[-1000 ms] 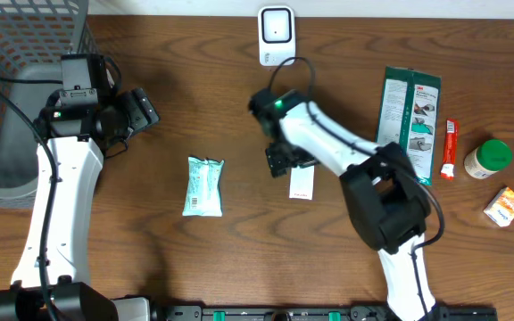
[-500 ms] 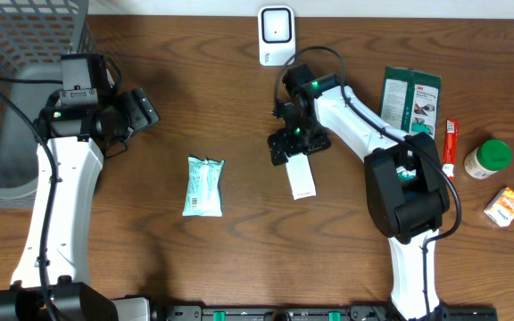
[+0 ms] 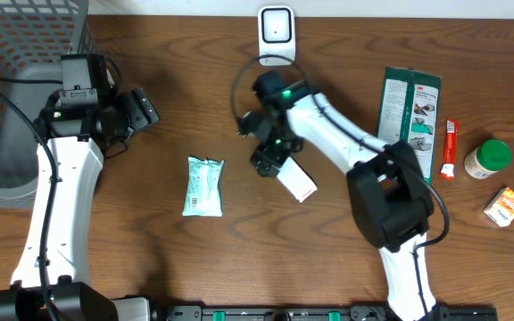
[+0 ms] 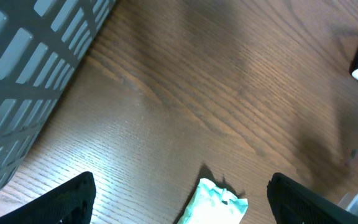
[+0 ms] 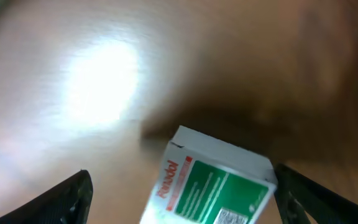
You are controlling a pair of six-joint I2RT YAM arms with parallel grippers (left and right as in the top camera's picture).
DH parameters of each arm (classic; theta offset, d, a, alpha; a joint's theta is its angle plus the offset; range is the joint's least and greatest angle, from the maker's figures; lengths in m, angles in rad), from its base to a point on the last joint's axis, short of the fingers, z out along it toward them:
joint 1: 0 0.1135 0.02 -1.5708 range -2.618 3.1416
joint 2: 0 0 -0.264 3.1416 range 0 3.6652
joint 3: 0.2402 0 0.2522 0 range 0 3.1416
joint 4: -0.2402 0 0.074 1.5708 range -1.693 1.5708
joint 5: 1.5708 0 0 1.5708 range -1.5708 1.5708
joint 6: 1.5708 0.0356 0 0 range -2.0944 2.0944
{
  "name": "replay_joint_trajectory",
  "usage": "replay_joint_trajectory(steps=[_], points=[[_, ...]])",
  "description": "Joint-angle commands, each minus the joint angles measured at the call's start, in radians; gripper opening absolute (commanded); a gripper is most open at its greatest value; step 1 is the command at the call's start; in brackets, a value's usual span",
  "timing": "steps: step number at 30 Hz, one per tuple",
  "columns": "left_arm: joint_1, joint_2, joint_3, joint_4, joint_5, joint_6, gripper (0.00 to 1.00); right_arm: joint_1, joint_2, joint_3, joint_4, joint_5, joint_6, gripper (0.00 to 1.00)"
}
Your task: Scan the item barcode
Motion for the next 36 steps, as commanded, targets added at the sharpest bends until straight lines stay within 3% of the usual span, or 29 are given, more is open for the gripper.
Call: replay_joint_trajectory(steps=[1,4,6,13,15,17,21,32,36], points=[[0.003,0.001,0.015,-0.003,-0.012,-0.005,0.89,0.065,-0.008,0.055,-0.1,0.003,-0.055,0.9],[0.003,0.001,0.015,-0.003,-0.012,-0.005,0.9,0.102,-0.008,0.056,-0.224,0.003,-0.054,0.89],[0.003,0.001,0.015,-0.003,-0.012,-0.005,0.89,0.118,-0.008,0.056,-0.292,-0.001,-0.035,0.84],[0.003,0.001,0.015,-0.003,-0.012,-0.005,0.89,0.139,-0.066,0.056,-0.343,-0.031,0.273,0.64],[0.003,0.001,0.015,-0.003,-0.012,-0.005,0.9,0.132,-0.075,0.05,-0.363,-0.061,0.357,0.51],[0.003,0.001,0.015,-0.003,-0.012,-0.005,0.89,0.128,-0.075,0.028,-0.36,-0.089,0.428,0.22],[0.003,0.001,0.015,-0.003,-0.012,-0.005,0.89,0.129,-0.075,-0.092,-0.301,-0.077,0.568,0.01],[0.003,0.001,0.015,-0.003,-0.012,-0.005,0.9,0.111,-0.075,-0.265,-0.142,0.413,0.961,0.01],[0.003,0.001,0.015,-0.003,-0.012,-0.005,0.89,0.077,-0.075,-0.265,-0.056,0.533,0.979,0.01]])
